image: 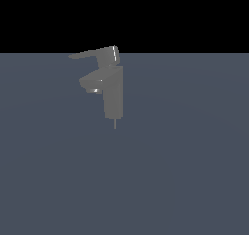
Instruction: Turn on the faucet by rotating a designated handle.
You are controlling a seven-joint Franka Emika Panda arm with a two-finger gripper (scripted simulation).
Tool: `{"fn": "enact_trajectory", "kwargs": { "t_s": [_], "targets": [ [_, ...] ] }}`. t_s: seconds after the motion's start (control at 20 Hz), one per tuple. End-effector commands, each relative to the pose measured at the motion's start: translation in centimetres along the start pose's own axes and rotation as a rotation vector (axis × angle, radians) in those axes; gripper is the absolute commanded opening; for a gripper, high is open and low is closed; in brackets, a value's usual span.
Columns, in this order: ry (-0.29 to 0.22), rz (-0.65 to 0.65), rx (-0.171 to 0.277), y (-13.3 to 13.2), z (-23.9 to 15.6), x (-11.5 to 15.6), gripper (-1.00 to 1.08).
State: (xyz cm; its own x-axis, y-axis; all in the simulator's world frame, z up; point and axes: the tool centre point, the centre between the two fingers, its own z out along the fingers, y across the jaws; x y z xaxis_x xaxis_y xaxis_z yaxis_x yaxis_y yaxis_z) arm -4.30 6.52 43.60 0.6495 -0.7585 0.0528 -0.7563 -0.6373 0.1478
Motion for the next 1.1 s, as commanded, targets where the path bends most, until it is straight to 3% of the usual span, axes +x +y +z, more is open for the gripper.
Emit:
{"fn": "enact_trajectory", "kwargs": {
  "t_s": [0.0,1.05],
  "targets": [
    [-0.007,0.052,-0.003,-1.4,0.7,0.3,-1.00],
    [-0.102,0.487,-0.027,-12.6,8.2,1.6,-1.00]
  ]
}}
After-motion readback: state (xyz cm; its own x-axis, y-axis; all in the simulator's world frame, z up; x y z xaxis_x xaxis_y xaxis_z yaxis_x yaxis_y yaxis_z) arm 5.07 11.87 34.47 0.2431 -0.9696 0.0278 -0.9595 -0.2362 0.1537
